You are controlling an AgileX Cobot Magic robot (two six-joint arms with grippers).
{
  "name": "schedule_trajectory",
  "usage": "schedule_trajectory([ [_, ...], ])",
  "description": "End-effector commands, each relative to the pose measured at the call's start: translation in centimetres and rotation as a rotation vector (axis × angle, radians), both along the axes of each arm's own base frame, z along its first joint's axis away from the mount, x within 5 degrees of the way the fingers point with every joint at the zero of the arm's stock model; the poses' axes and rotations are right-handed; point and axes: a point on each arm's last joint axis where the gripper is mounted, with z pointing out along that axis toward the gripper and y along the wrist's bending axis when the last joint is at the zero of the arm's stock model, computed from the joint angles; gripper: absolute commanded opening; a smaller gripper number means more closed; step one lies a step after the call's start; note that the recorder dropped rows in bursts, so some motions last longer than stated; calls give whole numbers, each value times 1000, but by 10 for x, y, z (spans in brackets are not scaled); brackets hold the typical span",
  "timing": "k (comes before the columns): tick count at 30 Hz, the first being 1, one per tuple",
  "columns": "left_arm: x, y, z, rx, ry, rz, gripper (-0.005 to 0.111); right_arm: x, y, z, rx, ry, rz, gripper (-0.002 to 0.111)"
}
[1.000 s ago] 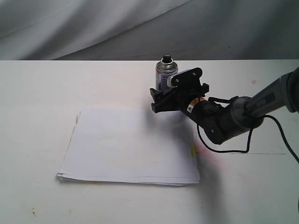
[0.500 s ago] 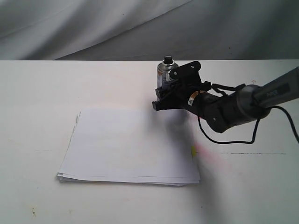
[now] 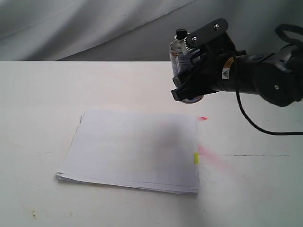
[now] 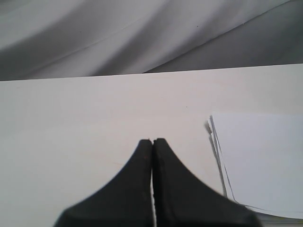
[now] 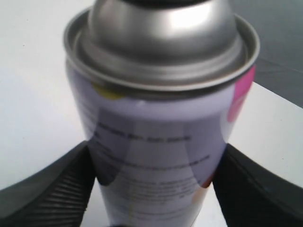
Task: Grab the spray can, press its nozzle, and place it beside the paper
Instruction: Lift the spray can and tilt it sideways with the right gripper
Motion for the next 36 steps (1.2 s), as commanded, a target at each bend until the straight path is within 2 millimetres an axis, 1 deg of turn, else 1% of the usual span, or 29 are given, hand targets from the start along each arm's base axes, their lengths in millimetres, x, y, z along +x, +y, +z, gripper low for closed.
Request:
schedule_trajectory([
  [1, 0, 0, 0, -3, -9, 3, 0, -37, 7, 39, -56, -29, 72, 0],
  [2, 0, 0, 0, -3, -9, 3, 0, -44, 9, 45, -68, -29, 85, 0],
  [3, 0, 0, 0, -3, -9, 3, 0, -57, 13, 53, -86, -26, 97, 0],
  [4, 0, 0, 0, -3, -9, 3, 0, -63, 15, 56, -95, -20, 97, 0],
  [5, 0, 0, 0, -3, -9, 3, 0, -73, 16, 61, -128, -9, 89, 0],
  [6, 0, 0, 0, -3, -9, 3, 0, -78, 16, 62, -151, -3, 76, 0],
  [9, 0, 0, 0, -3, -9, 3, 0, -87, 17, 61, -256, 5, 17, 0],
  [12, 0, 0, 0, -3, -9, 3, 0, -94, 18, 61, -367, -25, -41, 0],
  [18, 0, 0, 0, -3, -9, 3, 0, -109, 33, 65, -492, -121, 17, 0],
  [21, 0, 0, 0, -3, -9, 3, 0, -111, 36, 68, -504, -159, 26, 0],
  [25, 0, 0, 0, -3, -9, 3, 0, -109, 38, 71, -545, -221, 47, 0],
  [27, 0, 0, 0, -3, -9, 3, 0, -106, 40, 68, -577, -237, 53, 0],
  [30, 0, 0, 0, -3, -9, 3, 0, -101, 44, 60, -637, -249, 59, 0],
  [33, 0, 0, 0, -3, -9, 3, 0, -94, 47, 48, -735, -265, 49, 0],
  [36, 0, 0, 0, -3, -9, 3, 0, -85, 52, 31, -846, -277, 32, 0],
])
